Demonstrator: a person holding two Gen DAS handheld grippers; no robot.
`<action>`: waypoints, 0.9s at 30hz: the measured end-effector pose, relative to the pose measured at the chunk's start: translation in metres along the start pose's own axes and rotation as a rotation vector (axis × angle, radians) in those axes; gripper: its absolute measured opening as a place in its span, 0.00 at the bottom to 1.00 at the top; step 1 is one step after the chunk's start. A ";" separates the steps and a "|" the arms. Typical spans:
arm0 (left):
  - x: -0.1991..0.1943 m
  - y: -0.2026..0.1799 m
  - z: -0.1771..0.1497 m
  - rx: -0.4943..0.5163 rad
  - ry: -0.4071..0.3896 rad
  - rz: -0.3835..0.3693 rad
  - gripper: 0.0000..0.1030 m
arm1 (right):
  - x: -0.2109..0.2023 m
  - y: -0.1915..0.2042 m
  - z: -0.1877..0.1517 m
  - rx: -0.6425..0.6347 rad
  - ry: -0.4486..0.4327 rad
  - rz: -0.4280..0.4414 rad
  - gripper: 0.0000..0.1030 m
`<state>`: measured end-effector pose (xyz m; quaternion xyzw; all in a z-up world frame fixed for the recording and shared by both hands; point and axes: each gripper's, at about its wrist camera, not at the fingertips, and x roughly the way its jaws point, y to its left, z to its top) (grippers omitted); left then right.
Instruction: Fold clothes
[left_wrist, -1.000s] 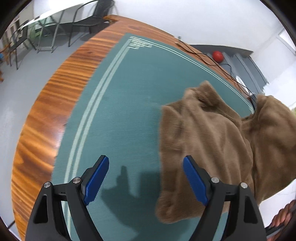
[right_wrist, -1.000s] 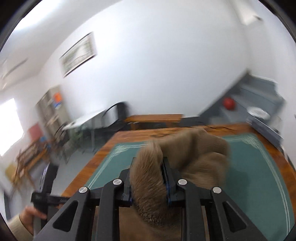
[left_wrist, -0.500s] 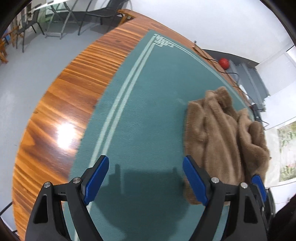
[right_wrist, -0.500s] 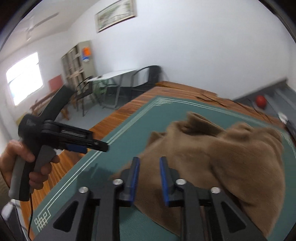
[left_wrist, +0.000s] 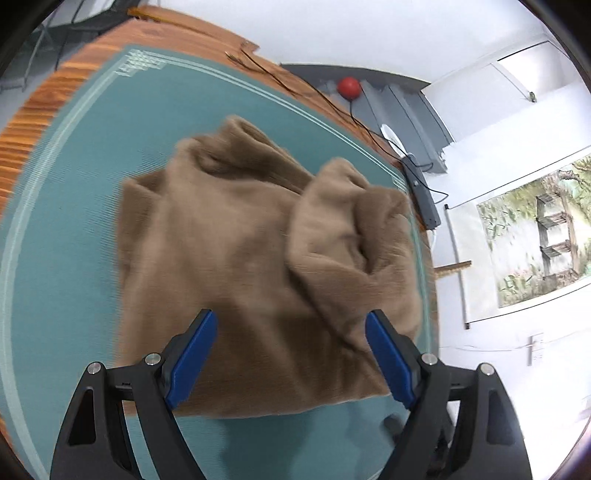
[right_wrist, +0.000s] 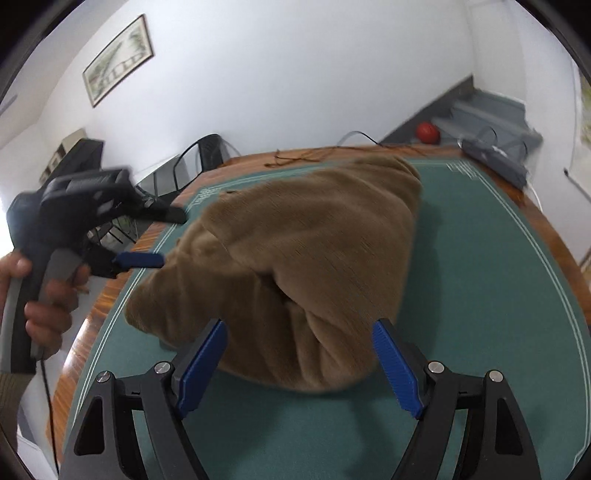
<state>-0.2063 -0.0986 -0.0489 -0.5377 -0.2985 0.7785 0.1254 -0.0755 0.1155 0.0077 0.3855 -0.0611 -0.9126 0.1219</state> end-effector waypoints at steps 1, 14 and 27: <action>0.007 -0.005 0.001 -0.008 0.011 -0.010 0.83 | -0.002 -0.005 -0.002 0.012 -0.001 -0.004 0.80; 0.087 -0.067 0.017 -0.060 0.097 -0.050 0.54 | -0.028 -0.061 -0.020 0.114 0.014 -0.048 0.80; -0.073 -0.006 0.004 -0.084 -0.267 -0.042 0.24 | -0.010 -0.054 -0.001 0.078 0.018 -0.013 0.80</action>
